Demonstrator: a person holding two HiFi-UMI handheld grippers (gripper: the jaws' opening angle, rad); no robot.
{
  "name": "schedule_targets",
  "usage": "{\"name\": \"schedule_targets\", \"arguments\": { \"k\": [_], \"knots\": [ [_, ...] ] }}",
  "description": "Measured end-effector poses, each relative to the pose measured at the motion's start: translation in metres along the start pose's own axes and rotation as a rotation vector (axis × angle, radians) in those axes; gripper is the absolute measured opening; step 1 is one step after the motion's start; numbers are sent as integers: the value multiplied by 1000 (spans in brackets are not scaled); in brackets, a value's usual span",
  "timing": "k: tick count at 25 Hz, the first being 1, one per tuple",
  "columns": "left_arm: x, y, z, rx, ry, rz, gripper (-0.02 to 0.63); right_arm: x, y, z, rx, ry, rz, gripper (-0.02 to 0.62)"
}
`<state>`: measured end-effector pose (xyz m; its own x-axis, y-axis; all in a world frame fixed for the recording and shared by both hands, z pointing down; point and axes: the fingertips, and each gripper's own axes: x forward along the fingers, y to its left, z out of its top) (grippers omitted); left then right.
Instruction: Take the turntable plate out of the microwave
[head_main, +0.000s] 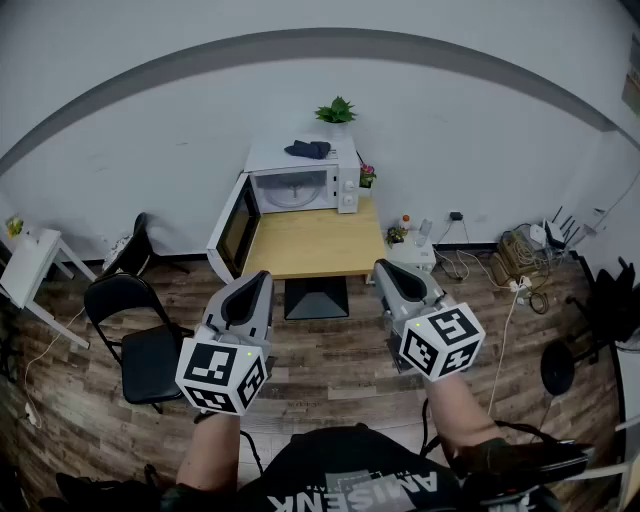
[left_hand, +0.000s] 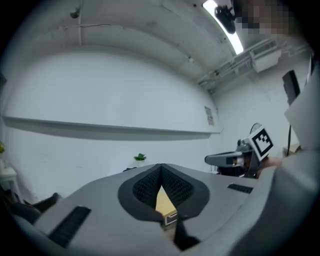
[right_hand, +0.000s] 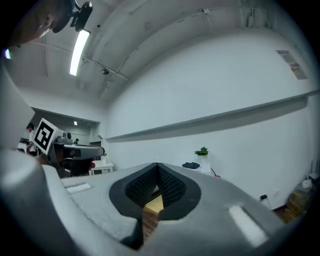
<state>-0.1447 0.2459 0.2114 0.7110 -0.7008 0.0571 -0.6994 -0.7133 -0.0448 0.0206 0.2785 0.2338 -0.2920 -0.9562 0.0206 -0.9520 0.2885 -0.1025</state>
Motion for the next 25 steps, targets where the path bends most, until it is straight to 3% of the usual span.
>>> {"name": "schedule_targets", "arguments": {
  "k": [2, 7, 10, 18, 23, 25],
  "knots": [
    [2, -3, 2, 0, -26, -7, 0, 0, -1, 0, 13, 1, 9, 3],
    [4, 3, 6, -110, -124, -63, 0, 2, 1, -1, 9, 2, 15, 3],
    [7, 11, 1, -61, -128, -12, 0, 3, -2, 0, 32, 1, 6, 3],
    [3, 17, -12, -183, -109, -45, 0, 9, 8, -2, 49, -30, 39, 3],
    [-1, 26, -21, -96, -71, -22, 0, 22, 17, -6, 52, -38, 29, 3],
    [-2, 36, -28, -105, -54, -22, 0, 28, 24, -14, 63, -16, 35, 3]
  ]
}}
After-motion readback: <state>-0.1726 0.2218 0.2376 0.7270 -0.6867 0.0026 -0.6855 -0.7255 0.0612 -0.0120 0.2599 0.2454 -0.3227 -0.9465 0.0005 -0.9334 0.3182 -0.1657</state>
